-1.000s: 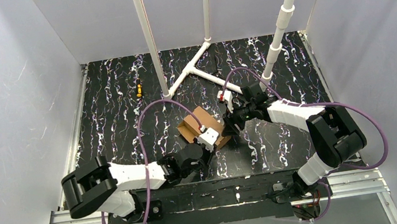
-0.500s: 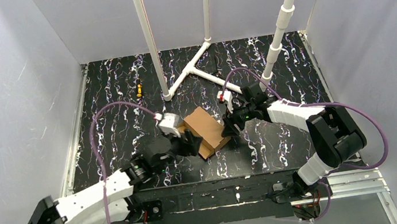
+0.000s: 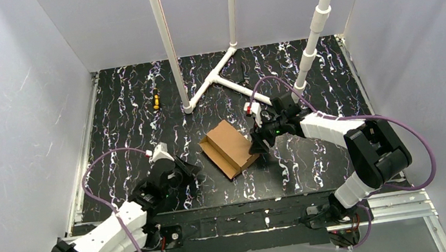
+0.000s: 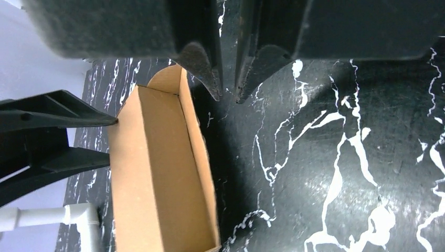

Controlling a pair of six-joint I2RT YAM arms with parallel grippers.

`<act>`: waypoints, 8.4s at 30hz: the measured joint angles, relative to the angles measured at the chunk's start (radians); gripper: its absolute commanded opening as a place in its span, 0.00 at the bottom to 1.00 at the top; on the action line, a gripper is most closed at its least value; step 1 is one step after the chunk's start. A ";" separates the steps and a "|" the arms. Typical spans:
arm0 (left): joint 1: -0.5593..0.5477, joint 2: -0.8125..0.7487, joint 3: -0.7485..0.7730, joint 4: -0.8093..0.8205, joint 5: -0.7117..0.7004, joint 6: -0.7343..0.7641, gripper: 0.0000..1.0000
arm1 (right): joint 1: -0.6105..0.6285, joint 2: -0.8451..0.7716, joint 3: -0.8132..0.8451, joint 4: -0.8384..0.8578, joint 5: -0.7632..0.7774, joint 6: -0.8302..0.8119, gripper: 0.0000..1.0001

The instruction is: Fold the paper box

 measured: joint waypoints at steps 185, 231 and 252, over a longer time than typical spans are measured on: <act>0.260 0.972 0.698 -0.103 0.338 0.112 0.00 | 0.044 0.066 0.064 -0.008 0.015 0.024 0.61; 0.271 0.904 0.622 -0.047 0.299 0.168 0.00 | 0.073 0.418 0.531 -0.047 0.167 0.423 0.81; 0.298 0.959 0.670 -0.058 0.368 0.171 0.00 | 0.082 0.459 0.542 0.005 0.119 0.468 0.48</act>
